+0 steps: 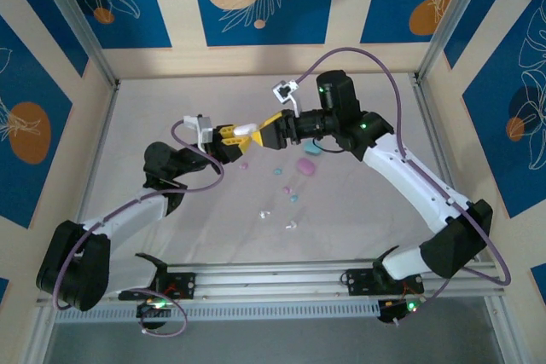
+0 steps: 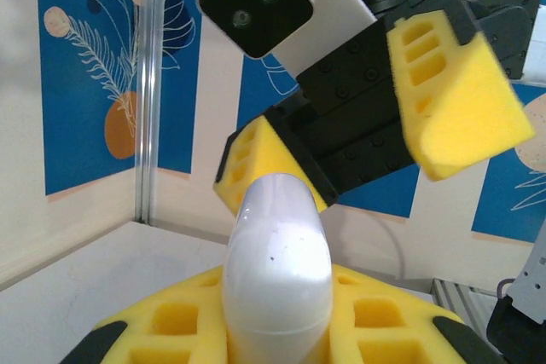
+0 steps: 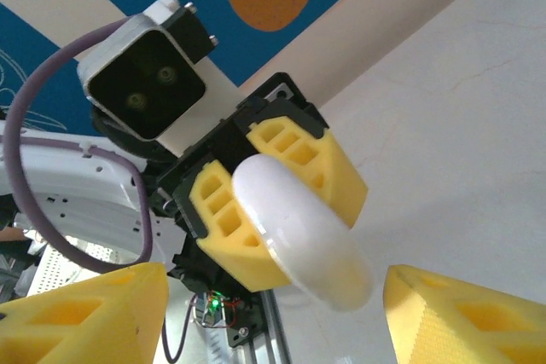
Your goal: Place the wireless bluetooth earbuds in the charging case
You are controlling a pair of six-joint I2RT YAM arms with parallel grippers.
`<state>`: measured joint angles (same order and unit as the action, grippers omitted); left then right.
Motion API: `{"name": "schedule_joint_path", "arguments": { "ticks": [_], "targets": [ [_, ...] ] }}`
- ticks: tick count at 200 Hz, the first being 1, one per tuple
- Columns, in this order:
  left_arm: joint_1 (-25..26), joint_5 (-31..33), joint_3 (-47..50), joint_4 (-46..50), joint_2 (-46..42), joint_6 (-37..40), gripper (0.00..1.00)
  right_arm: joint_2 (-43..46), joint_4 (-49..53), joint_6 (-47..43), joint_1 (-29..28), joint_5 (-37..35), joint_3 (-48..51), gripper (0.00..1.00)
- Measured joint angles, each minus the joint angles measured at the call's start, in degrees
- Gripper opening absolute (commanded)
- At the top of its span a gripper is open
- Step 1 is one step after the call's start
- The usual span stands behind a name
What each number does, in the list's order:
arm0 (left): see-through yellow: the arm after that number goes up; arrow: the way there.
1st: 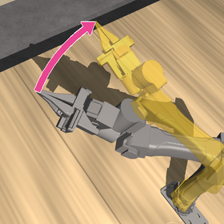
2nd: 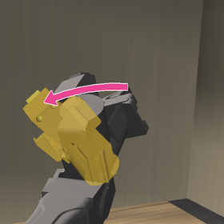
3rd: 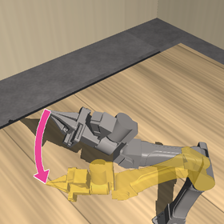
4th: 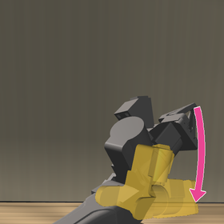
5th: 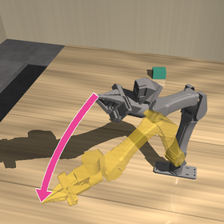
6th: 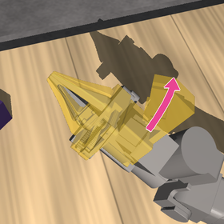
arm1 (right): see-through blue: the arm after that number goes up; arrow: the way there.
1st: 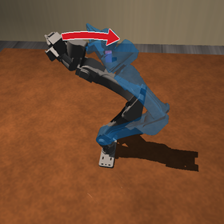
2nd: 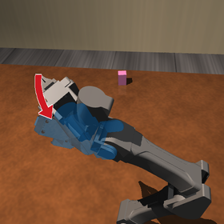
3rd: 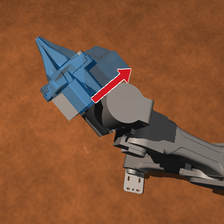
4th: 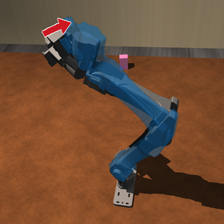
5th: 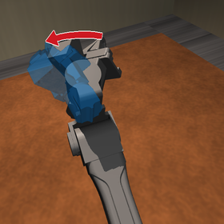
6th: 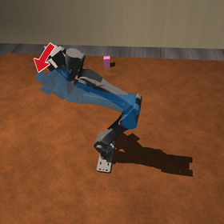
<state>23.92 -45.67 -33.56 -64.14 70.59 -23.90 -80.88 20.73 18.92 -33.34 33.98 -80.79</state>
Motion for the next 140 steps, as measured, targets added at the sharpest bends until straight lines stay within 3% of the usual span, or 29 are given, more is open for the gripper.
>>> {"name": "schedule_joint_path", "arguments": {
  "ticks": [140],
  "targets": [
    [0.26, -0.42, 0.00, 2.51, 0.00, -0.24, 0.03, -2.93, 1.40, 0.63, -0.33, -5.57, -0.98, 0.64]
  ]
}}
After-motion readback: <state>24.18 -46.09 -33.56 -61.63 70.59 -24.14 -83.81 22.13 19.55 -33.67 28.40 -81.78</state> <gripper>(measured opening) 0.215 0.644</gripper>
